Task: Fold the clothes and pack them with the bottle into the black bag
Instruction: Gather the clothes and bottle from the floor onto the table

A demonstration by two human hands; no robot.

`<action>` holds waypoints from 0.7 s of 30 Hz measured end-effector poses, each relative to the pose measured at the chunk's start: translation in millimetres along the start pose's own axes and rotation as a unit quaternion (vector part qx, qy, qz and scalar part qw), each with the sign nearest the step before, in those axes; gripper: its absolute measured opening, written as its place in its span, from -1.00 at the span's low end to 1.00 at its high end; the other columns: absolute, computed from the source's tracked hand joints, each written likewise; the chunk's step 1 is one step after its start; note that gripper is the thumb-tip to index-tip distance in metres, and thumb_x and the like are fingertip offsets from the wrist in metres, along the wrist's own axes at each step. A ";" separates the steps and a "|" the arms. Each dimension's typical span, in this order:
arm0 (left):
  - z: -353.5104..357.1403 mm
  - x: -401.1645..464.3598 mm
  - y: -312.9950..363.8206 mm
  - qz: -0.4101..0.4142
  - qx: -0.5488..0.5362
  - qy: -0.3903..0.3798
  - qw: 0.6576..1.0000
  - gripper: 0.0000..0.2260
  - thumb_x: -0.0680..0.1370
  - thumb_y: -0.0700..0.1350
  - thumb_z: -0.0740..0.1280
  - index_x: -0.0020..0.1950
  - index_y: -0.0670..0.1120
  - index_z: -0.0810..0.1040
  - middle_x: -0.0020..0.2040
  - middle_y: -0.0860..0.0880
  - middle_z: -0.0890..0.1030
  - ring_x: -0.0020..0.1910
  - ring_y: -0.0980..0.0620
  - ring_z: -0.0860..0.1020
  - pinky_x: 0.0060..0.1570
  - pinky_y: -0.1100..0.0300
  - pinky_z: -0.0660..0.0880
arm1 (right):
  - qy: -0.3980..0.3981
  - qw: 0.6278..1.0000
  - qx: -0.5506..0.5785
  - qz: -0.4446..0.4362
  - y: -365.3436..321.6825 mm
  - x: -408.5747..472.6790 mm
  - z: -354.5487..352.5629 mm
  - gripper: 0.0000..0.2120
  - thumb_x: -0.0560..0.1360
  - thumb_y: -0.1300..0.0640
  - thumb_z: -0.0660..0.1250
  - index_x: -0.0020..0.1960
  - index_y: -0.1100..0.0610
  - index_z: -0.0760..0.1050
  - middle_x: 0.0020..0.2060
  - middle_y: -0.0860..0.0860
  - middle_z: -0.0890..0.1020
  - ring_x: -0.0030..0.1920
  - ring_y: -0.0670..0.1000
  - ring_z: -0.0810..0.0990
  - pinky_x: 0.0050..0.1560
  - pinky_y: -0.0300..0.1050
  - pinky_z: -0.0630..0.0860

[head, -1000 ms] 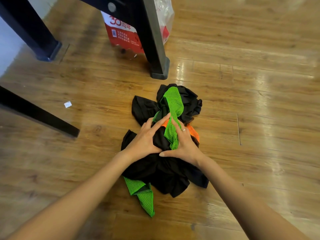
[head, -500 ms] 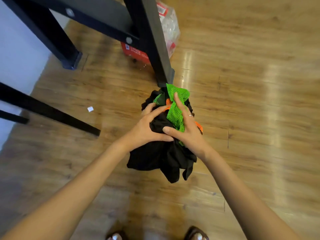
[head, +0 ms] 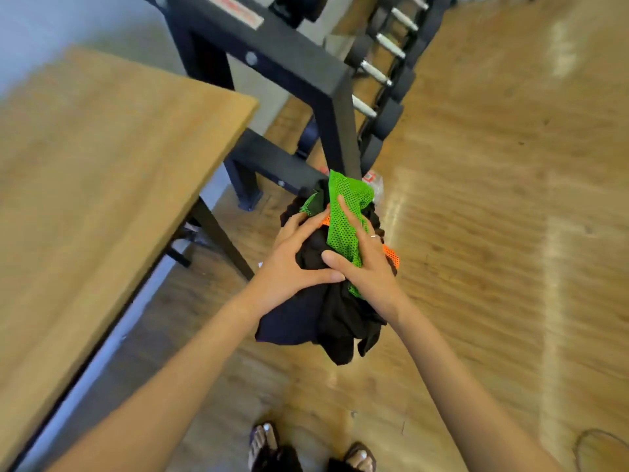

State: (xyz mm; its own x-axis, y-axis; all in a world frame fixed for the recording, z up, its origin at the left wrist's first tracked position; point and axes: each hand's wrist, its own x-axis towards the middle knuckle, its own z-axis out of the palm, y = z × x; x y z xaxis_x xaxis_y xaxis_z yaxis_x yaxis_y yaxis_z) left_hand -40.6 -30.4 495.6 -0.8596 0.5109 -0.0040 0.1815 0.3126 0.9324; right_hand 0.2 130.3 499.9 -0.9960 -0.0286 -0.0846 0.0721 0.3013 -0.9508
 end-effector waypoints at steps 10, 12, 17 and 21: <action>-197.9 -95.2 196.7 0.001 0.036 0.180 0.983 -0.27 0.27 0.20 0.47 0.38 0.35 0.23 0.36 0.08 0.33 0.35 0.25 0.30 0.30 0.41 0.23 | -0.138 0.984 -0.037 -0.102 -288.2 12.8 56.5 -0.30 0.34 -0.36 0.26 0.42 -0.41 0.07 0.49 -0.12 0.14 0.49 0.00 0.03 0.46 0.21 0.06; -231.9 -118.5 209.9 -0.004 0.046 0.217 0.975 -0.27 0.28 0.18 0.48 0.39 0.32 0.25 0.36 0.07 0.33 0.36 0.22 0.30 0.29 0.44 0.23 | -0.173 0.977 -0.032 -0.121 -324.3 16.1 83.4 -0.30 0.33 -0.36 0.26 0.42 -0.42 0.07 0.49 -0.12 0.14 0.49 -0.01 0.02 0.46 0.13 0.05; -301.0 -184.7 209.4 -0.047 0.080 0.304 0.948 -0.28 0.28 0.22 0.46 0.36 0.37 0.21 0.33 0.06 0.36 0.34 0.22 0.31 0.28 0.38 0.25 | -0.268 0.951 -0.045 -0.151 -377.9 23.8 166.3 -0.35 0.41 -0.24 0.34 0.35 -0.49 0.03 0.50 -0.13 0.10 0.49 -0.01 -0.04 0.41 0.08 0.03; -332.3 -237.3 171.6 -0.104 0.070 0.353 0.927 -0.24 0.25 0.22 0.48 0.38 0.31 0.24 0.30 -0.01 0.37 0.32 0.13 0.33 0.32 0.22 0.28 | -0.330 0.930 -0.074 -0.144 -378.0 26.6 242.2 -0.33 0.43 -0.20 0.35 0.38 -0.44 0.02 0.51 -0.05 0.10 0.48 0.11 -0.03 0.43 0.16 0.02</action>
State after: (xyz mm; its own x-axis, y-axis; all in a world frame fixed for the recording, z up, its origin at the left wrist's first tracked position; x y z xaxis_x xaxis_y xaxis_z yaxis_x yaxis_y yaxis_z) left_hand 35.8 -364.1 776.7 -0.9726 -0.2072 0.1058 -0.0046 0.4716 0.8818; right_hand -40.9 -215.2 784.9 -0.7196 -0.6930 -0.0435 -0.2494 0.3165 -0.9152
